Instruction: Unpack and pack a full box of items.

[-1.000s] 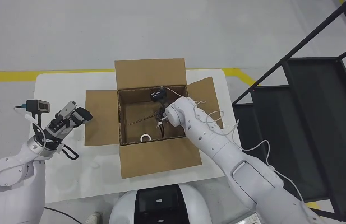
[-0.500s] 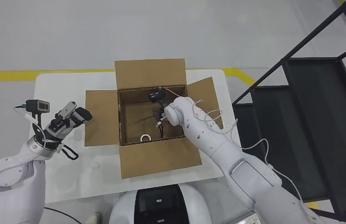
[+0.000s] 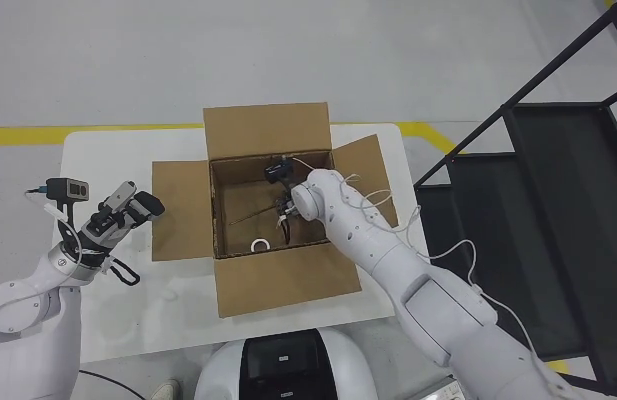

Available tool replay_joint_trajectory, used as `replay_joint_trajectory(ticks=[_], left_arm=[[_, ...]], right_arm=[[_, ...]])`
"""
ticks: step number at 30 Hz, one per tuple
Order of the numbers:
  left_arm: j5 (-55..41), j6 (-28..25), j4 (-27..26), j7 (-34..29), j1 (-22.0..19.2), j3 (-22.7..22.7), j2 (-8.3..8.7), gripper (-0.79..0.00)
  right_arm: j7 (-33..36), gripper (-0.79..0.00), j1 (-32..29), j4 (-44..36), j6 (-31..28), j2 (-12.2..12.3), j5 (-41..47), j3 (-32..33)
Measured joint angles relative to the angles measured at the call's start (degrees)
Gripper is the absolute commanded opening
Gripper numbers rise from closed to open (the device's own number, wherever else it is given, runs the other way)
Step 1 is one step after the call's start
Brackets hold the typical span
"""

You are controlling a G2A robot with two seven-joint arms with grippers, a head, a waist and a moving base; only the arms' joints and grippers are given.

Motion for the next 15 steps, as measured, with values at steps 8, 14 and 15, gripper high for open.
replay_joint_trajectory(ticks=[8, 14, 15], left_arm=[[0.00, 0.00, 0.00, 0.00, 0.00, 0.00, 0.00, 0.000], [0.00, 0.00, 0.00, 0.00, 0.00, 0.00, 0.00, 0.000], [0.00, 0.00, 0.00, 0.00, 0.00, 0.00, 0.00, 0.000]], right_arm=[[-1.82, -0.785, -0.08, -0.01, 0.97, -0.30, -0.25, 0.28], [-2.53, -0.785, -2.56, -5.29, 3.62, 0.46, -2.68, 1.17], [-2.59, -0.785, -3.14, -6.53, 4.20, 0.68, -3.29, 1.44]])
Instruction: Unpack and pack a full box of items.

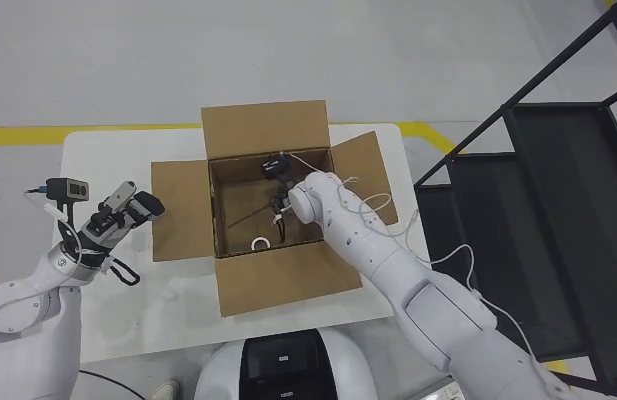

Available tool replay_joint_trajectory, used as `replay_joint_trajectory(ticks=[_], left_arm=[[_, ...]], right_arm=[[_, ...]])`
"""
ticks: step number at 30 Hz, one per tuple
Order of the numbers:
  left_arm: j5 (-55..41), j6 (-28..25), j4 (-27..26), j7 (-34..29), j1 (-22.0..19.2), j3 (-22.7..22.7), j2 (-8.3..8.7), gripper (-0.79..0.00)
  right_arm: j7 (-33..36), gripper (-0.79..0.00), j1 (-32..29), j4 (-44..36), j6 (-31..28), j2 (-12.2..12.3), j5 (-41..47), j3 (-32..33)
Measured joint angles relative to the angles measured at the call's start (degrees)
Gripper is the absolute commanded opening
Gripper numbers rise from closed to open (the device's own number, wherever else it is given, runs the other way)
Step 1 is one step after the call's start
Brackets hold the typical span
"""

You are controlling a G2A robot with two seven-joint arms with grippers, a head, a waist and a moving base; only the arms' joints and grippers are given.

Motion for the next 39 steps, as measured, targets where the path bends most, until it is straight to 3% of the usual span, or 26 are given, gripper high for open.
replay_joint_trajectory(ticks=[11, 28, 34, 39], left_arm=[[0.00, 0.00, 0.00, 0.00, 0.00, 0.00, 0.00, 0.000], [0.00, 0.00, 0.00, 0.00, 0.00, 0.00, 0.00, 0.000], [0.00, 0.00, 0.00, 0.00, 0.00, 0.00, 0.00, 0.000], [0.00, 0.00, 0.00, 0.00, 0.00, 0.00, 0.00, 0.000]], right_arm=[[2.76, -0.785, -11.97, -22.63, 5.21, 4.17, -10.51, 6.50], [-2.03, -0.785, -30.64, -50.89, 2.00, 7.95, -13.83, 18.46], [-3.03, -0.785, -38.00, -61.29, -3.69, 9.24, -12.29, 23.08], [-4.75, -0.785, -44.56, -67.66, -12.27, 10.41, -7.36, 27.82]])
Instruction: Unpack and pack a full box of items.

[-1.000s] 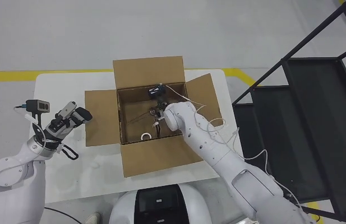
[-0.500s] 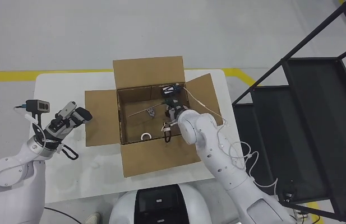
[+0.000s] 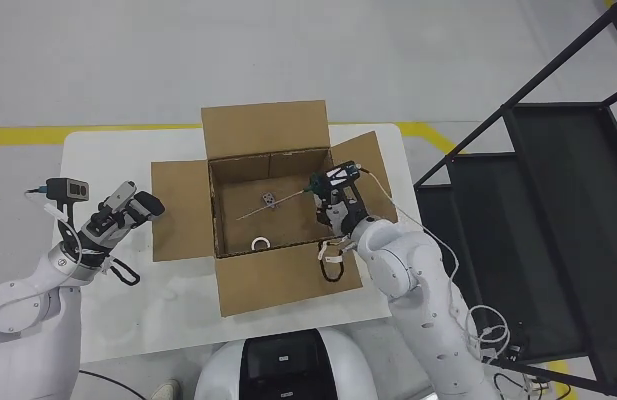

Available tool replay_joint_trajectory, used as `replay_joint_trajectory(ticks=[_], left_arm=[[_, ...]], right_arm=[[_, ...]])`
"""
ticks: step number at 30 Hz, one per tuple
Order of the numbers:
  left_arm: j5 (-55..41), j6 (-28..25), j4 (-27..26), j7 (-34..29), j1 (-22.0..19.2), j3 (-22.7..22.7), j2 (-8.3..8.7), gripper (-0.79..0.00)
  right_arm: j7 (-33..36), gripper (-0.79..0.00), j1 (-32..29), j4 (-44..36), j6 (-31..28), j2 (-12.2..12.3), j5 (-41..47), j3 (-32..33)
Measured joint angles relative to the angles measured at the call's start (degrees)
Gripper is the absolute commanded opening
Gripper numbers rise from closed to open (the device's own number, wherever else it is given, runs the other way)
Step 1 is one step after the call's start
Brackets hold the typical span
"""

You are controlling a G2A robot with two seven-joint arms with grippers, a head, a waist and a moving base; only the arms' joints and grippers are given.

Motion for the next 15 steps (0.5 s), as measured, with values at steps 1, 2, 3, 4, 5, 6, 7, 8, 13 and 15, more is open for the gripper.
replay_joint_trajectory(ticks=[1, 2, 3, 4, 5, 6, 7, 8, 13, 15], left_arm=[[0.00, 0.00, 0.00, 0.00, 0.00, 0.00, 0.00, 0.000], [0.00, 0.00, 0.00, 0.00, 0.00, 0.00, 0.00, 0.000], [0.00, 0.00, 0.00, 0.00, 0.00, 0.00, 0.00, 0.000], [0.00, 0.00, 0.00, 0.00, 0.00, 0.00, 0.00, 0.000], [0.00, 0.00, 0.00, 0.00, 0.00, 0.00, 0.00, 0.000], [0.00, 0.00, 0.00, 0.00, 0.00, 0.00, 0.00, 0.000], [0.00, 0.00, 0.00, 0.00, 0.00, 0.00, 0.00, 0.000], [0.00, 0.00, 0.00, 0.00, 0.00, 0.00, 0.00, 0.000], [0.00, 0.00, 0.00, 0.00, 0.00, 0.00, 0.00, 0.000], [0.00, 0.00, 0.00, 0.00, 0.00, 0.00, 0.00, 0.000]], right_arm=[[-0.44, -0.785, -0.80, -0.42, -1.48, 0.17, 0.86, 0.70], [-1.10, -0.785, -1.65, -0.71, -3.33, 0.37, 2.08, 1.45], [-1.48, -0.785, -2.05, -0.78, -4.42, 0.45, 2.95, 1.76], [-1.63, -0.785, -2.19, -0.79, -4.89, 0.49, 3.34, 1.88], [-1.66, -0.785, -2.20, -0.77, -4.91, 0.49, 3.38, 1.89], [-1.64, -0.785, -2.17, -0.76, -4.81, 0.48, 3.32, 1.87], [-1.62, -0.785, -2.14, -0.75, -4.74, 0.48, 3.27, 1.85], [-1.60, -0.785, -2.13, -0.75, -4.70, 0.48, 3.23, 1.84], [-1.60, -0.785, -2.13, -0.75, -4.69, 0.47, 3.23, 1.84], [-1.60, -0.785, -2.13, -0.75, -4.70, 0.47, 3.23, 1.84]])
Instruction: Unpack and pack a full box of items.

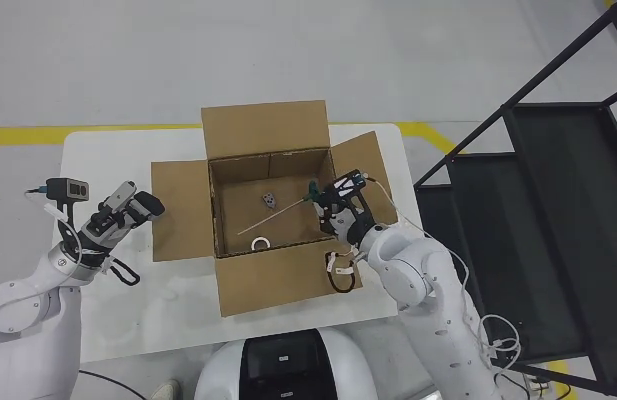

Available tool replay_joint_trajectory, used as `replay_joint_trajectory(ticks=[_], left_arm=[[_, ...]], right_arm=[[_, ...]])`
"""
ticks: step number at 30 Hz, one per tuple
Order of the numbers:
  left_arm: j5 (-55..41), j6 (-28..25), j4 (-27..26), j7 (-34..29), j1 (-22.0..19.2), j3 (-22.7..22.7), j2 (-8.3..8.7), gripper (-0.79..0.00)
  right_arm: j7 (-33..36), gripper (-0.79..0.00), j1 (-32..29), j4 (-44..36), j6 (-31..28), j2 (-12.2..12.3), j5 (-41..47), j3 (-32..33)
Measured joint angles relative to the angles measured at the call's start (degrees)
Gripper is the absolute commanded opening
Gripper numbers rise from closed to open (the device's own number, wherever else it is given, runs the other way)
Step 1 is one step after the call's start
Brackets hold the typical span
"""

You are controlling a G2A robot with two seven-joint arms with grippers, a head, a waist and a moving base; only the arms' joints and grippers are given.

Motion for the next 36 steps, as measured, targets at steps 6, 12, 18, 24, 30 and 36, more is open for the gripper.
replay_joint_trajectory(ticks=[6, 12, 18, 24, 30, 36], left_arm=[[0.00, 0.00, 0.00, 0.00, 0.00, 0.00, 0.00, 0.000], [0.00, 0.00, 0.00, 0.00, 0.00, 0.00, 0.00, 0.000], [0.00, 0.00, 0.00, 0.00, 0.00, 0.00, 0.00, 0.000], [0.00, 0.00, 0.00, 0.00, 0.00, 0.00, 0.00, 0.000], [0.00, 0.00, 0.00, 0.00, 0.00, 0.00, 0.00, 0.000], [0.00, 0.00, 0.00, 0.00, 0.00, 0.00, 0.00, 0.000]], right_arm=[[0.00, -0.785, 0.00, 0.00, 0.00, 0.00, 0.00, 0.00], [1.86, -0.785, -3.81, -5.37, -3.91, 0.97, 4.00, 5.36], [3.44, -0.785, -13.32, -10.84, -11.19, 2.65, 11.51, 20.77], [3.68, -0.785, -19.97, -8.67, -18.33, 3.76, 14.25, 29.88], [5.28, -0.785, -22.34, -5.30, -21.25, 4.67, 15.01, 33.49], [4.88, -0.785, -22.63, -0.64, -17.78, 5.29, 17.88, 37.95]])
